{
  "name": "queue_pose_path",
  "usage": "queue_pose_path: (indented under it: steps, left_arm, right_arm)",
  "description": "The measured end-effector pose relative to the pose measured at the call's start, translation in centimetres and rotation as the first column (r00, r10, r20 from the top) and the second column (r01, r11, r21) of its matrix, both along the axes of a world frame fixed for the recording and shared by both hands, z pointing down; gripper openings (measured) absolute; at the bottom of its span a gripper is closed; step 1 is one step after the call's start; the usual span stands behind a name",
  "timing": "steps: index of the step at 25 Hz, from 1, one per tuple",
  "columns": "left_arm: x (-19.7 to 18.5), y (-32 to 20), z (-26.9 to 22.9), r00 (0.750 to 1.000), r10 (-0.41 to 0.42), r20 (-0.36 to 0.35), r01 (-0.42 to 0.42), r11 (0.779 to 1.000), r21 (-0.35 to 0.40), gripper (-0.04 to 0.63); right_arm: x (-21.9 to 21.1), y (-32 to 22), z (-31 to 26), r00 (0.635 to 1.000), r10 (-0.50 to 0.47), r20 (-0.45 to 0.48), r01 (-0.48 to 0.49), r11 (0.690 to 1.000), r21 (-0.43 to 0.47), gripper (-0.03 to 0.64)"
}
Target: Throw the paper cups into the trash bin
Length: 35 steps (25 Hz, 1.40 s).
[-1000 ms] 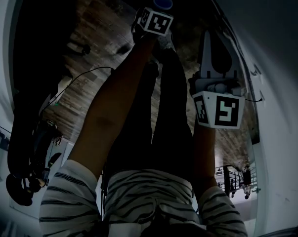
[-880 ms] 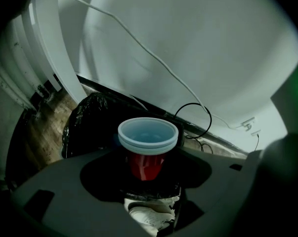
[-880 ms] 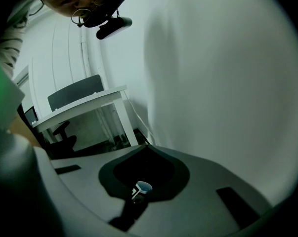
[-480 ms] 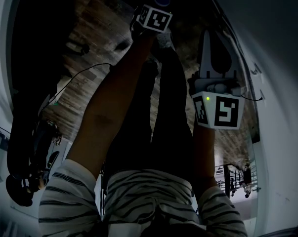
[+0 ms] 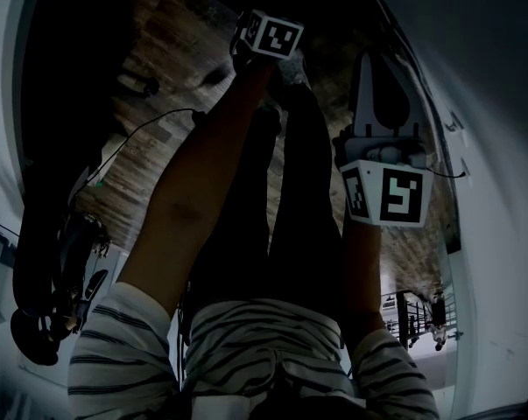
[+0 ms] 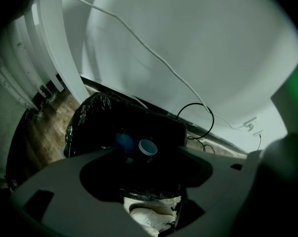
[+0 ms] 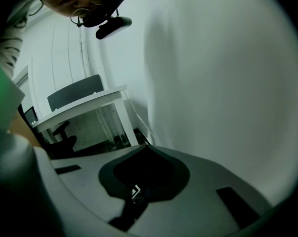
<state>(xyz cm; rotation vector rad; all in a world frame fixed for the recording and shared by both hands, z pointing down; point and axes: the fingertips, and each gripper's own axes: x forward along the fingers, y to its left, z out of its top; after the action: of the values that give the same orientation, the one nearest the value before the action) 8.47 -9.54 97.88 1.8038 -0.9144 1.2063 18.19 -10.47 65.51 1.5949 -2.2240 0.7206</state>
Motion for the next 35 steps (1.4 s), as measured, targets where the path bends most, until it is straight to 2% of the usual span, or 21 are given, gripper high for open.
queue_pose_path:
  steps: [6,10,12,22,27,35]
  left_arm:
    - [0.5,0.6,-2.3,0.999,-0.011,-0.043,0.011,1.0,0.01,0.295]
    - [0.7,0.7,-4.9,0.993,0.12,0.004,-0.12,0.989,0.088,0.256]
    - [0.7,1.0,-6.2,0.991,0.136,0.005,-0.136,0.984,0.112,0.226]
    - [-0.2,1.3,-13.4,0.996,0.066,-0.056,-0.052,0.976,0.213,0.081]
    - [-1.4,1.0,-17.5,0.998,-0.002,-0.066,0.019,0.966,0.26,0.037]
    - [-3.5,1.9,-25.4,0.991,-0.077,-0.11,0.109,0.939,0.326,0.023]
  right_arm:
    - [-0.2,0.1,-1.3,1.0,-0.001,0.0,0.001,1.0,0.016,0.009]
    - [-0.6,0.2,-2.7,1.0,-0.005,0.001,0.005,0.999,0.033,0.009]
    - [-0.8,0.5,-3.5,1.0,-0.01,-0.003,0.01,0.999,0.043,0.009]
    - [-1.2,1.5,-6.9,1.0,0.004,0.003,-0.004,0.998,0.066,0.009]
    - [-1.7,1.4,-9.3,0.999,0.018,0.03,-0.021,0.996,0.082,0.011]
    - [-2.6,2.6,-13.3,1.0,0.001,0.021,-0.002,0.997,0.082,0.009]
